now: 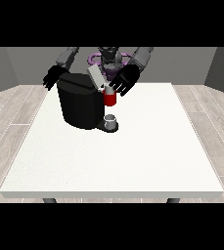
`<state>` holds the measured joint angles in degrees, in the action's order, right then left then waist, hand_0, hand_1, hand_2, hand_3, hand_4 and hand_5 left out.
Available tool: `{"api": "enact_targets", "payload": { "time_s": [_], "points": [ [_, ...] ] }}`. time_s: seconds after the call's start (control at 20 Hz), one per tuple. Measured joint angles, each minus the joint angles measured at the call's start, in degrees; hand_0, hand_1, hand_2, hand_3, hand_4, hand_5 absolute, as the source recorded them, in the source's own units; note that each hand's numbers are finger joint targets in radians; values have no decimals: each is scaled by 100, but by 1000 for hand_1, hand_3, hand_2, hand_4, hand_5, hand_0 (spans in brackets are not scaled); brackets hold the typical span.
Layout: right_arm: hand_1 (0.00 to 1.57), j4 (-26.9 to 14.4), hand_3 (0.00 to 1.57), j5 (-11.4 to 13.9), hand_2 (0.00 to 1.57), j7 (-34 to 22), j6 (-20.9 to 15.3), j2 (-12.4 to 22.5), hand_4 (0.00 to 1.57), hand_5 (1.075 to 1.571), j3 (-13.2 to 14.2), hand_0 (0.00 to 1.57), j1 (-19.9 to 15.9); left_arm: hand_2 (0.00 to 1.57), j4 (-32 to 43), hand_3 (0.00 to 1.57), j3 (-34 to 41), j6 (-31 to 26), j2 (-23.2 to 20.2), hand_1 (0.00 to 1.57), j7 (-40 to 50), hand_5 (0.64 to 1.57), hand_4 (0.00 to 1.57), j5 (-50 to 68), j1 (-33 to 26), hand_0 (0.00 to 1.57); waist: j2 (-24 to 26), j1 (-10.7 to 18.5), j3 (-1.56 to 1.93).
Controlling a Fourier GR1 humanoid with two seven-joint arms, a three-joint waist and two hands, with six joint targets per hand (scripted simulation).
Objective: Insert the coffee pod into the coffee machine and close the lid
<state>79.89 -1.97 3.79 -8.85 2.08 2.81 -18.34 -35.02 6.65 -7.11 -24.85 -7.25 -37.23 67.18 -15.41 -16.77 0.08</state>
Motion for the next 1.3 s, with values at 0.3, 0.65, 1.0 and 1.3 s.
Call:
{"api": "enact_targets", "payload": {
  "time_s": [0.3,0.65,1.0,1.3],
  "points": [
    [0,17,0,9,0,20,-14,10,445,1571,8,0,42,1226,48,1089,38,-82,19,1204,12,1571,463,8,2,1204,-4,-16,1],
    [0,-70,0,-18,0,-8,-12,64,366,1571,84,0,81,1132,-1,956,-73,-55,103,1085,-24,1571,403,-127,-49,1085,58,74,6],
    [0,-145,0,-31,0,90,-51,61,438,1571,141,0,60,1117,-35,952,-105,-79,67,1064,-59,1571,360,-219,1,1064,39,119,3],
    [0,3,0,-42,0,7,-22,72,415,1571,89,0,29,0,18,0,-138,-163,-111,0,-323,1571,0,-312,-54,0,-6,56,2]
  ]
}}
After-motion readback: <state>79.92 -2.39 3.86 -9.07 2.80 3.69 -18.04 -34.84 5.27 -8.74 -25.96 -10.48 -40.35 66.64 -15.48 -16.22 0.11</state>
